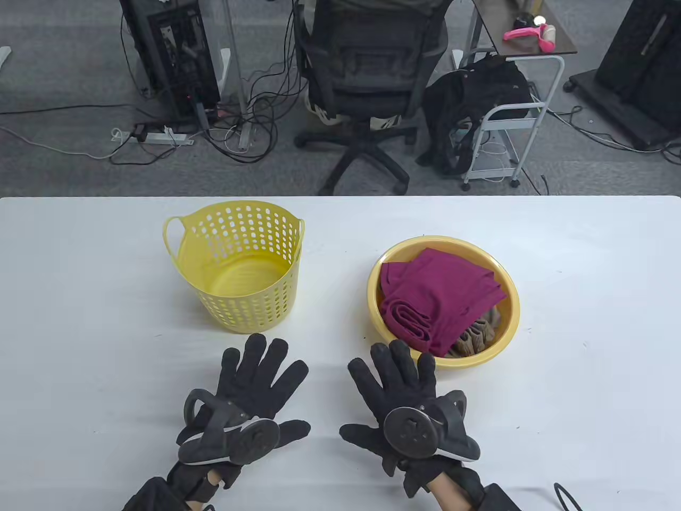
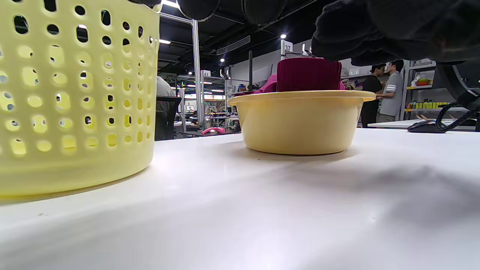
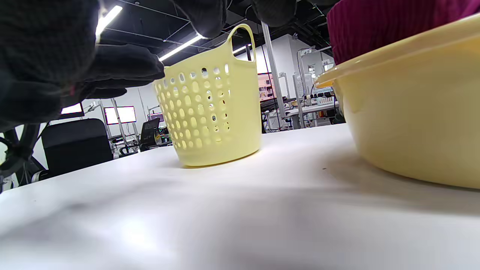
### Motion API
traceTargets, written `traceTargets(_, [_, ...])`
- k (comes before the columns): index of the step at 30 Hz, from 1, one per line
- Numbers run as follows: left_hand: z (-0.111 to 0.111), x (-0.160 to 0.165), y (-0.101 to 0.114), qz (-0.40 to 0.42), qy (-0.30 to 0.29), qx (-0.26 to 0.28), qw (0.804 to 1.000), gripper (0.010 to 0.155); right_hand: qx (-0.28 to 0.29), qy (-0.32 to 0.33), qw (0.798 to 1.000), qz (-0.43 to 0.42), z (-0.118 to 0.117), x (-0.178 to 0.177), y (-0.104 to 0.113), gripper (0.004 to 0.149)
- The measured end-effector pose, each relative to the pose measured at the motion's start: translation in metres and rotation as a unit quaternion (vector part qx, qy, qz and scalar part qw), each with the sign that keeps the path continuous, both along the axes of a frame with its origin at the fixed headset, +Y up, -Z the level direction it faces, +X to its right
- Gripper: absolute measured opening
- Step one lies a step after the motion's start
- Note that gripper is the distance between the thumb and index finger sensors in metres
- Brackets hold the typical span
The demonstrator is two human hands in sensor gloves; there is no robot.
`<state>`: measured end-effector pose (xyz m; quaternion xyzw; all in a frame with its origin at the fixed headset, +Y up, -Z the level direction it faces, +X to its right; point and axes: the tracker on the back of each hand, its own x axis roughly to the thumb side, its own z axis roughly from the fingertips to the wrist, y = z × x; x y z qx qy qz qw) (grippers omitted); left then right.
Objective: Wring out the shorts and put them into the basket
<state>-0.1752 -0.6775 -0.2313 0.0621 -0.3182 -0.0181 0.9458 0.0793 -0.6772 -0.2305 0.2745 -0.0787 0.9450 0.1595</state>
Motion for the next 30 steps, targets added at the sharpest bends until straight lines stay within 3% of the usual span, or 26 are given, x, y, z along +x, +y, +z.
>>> traceTargets(23, [0.001,0.004,-0.003,-0.007,-0.012,-0.009,1.000,0.090,0.013,-0.043,0.999,0.006,-0.004,0.016,0.012,0.096])
traceTargets(30, [0.003,0.007,-0.002,-0.012,-0.021,-0.002,1.000,0.090,0.018,-0.072,0.997,0.024,-0.016,0.028,0.020,0.096])
